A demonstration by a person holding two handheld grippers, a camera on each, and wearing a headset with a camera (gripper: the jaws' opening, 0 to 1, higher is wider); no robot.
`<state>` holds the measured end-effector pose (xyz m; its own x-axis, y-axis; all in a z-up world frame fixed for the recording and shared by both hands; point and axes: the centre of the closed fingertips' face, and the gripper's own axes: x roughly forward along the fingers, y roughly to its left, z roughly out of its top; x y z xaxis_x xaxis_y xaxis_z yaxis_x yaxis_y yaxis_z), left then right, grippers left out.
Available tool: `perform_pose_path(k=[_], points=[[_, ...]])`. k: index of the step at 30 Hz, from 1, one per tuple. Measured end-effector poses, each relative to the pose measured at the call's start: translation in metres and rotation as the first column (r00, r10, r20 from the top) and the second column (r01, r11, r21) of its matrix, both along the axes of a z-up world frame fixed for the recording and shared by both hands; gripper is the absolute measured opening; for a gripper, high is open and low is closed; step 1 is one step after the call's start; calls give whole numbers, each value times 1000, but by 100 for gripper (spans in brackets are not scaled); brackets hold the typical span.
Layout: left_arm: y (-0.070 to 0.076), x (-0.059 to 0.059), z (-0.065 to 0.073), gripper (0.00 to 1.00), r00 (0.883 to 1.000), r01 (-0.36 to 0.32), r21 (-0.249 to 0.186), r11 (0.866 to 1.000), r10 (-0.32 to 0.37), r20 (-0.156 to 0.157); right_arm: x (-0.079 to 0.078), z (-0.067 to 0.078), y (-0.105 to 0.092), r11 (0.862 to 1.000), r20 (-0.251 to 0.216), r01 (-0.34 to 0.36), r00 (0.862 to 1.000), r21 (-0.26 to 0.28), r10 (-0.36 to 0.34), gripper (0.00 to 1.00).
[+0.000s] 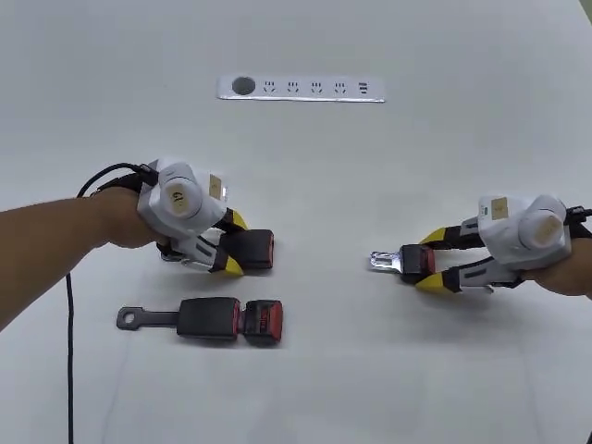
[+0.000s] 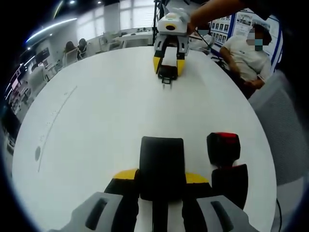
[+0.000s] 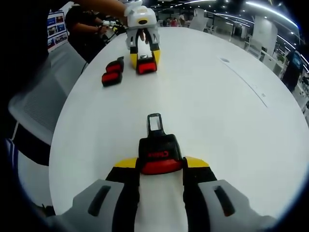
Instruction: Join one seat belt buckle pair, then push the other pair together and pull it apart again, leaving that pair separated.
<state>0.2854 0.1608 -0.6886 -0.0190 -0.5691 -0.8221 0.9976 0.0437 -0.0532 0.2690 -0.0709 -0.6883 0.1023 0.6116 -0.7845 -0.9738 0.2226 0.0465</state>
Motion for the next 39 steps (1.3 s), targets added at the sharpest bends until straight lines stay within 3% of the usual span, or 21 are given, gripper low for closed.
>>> perform_pose_path(k=[10,13,14,16,18,19,21,24,26,27,28,29,30,31,32,34,37,38,39], points=[[0,1,-1,34,1000,12,19,1000,-12,-4,1,-2,-2,1000,14,1,1000,-3,-1,34],[-3,0,0,36,999,-21,14,1000,22,-28,2,-2,-3,1000,19,10,1000,-8,-10,35],[-4,0,1,38,998,-53,13,998,54,-40,3,-3,-4,1000,24,26,999,-11,-26,35],[-4,3,4,41,994,-100,16,995,100,-32,5,-2,-3,994,15,110,994,5,-110,37],[-2,11,7,48,988,-155,-25,988,154,-28,10,-2,-5,985,23,174,984,9,-174,51],[-3,10,13,52,983,-180,-32,983,180,-28,11,0,-5,978,18,206,978,29,-207,55],[-3,14,21,60,974,-226,-56,972,226,-21,16,8,-6,952,17,298,954,71,-299,60],[-4,16,36,70,955,-297,-124,947,297,-23,22,16,-8,923,60,369,924,110,-377,65],[0,17,39,73,929,-369,-141,919,366,-47,23,24,-9,890,82,433,891,141,-446,71],[1,16,42,74,909,-416,-160,895,411,-70,24,29,-11,863,91,479,863,160,-496,73],[3,16,44,75,897,-442,-171,881,435,-77,24,33,-11,839,88,513,841,179,-533,73],[6,14,46,79,881,-474,-173,864,468,-76,23,38,-11,800,76,562,807,211,-586,73],[7,13,47,81,870,-492,-181,852,486,-77,24,40,-11,774,70,589,784,232,-617,74],[11,13,47,82,859,-510,-199,837,506,-76,21,43,-7,761,73,595,774,260,-630,76],[13,11,49,82,859,-510,-205,835,507,-71,17,46,-4,765,85,590,775,260,-626,80],[18,7,53,84,839,-539,-215,814,541,-58,9,47,0,758,96,602,764,251,-638,82],[23,-2,65,89,794,-600,-229,767,605,-53,1,52,8,728,83,626,739,279,-668,84],[27,-4,68,89,771,-627,-245,739,634,-60,-2,56,10,725,87,628,736,283,-672,84],[31,-6,69,90,772,-625,-250,739,634,-56,-5,59,13,722,88,630,733,287,-674,86]])
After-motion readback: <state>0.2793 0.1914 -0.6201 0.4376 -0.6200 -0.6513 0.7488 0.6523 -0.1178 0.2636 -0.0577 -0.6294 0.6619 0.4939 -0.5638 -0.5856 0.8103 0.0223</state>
